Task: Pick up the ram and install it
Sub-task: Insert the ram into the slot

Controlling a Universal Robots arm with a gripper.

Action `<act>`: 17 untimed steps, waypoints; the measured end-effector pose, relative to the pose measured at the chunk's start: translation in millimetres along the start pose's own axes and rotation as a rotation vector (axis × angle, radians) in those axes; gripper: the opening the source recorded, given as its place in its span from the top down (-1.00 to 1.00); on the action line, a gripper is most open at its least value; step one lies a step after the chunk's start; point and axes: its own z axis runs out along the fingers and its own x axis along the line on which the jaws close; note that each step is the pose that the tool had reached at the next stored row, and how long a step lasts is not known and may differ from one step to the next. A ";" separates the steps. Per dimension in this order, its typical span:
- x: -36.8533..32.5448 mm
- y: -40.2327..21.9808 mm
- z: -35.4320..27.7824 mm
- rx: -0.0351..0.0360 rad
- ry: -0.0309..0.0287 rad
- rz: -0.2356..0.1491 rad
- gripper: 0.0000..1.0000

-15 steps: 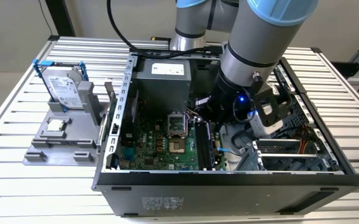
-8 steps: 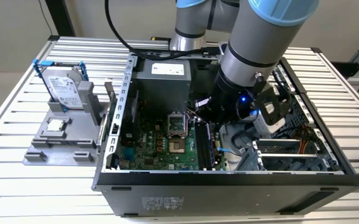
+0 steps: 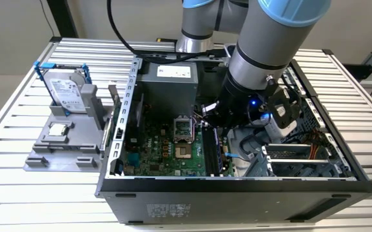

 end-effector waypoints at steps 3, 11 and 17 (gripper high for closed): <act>0.0 0.0 0.1 0.0001 0.0027 -0.026 1.00; 0.0 0.0 0.0 0.0010 0.0104 -0.097 1.00; 0.0 0.0 0.0 0.0018 0.0175 -0.163 1.00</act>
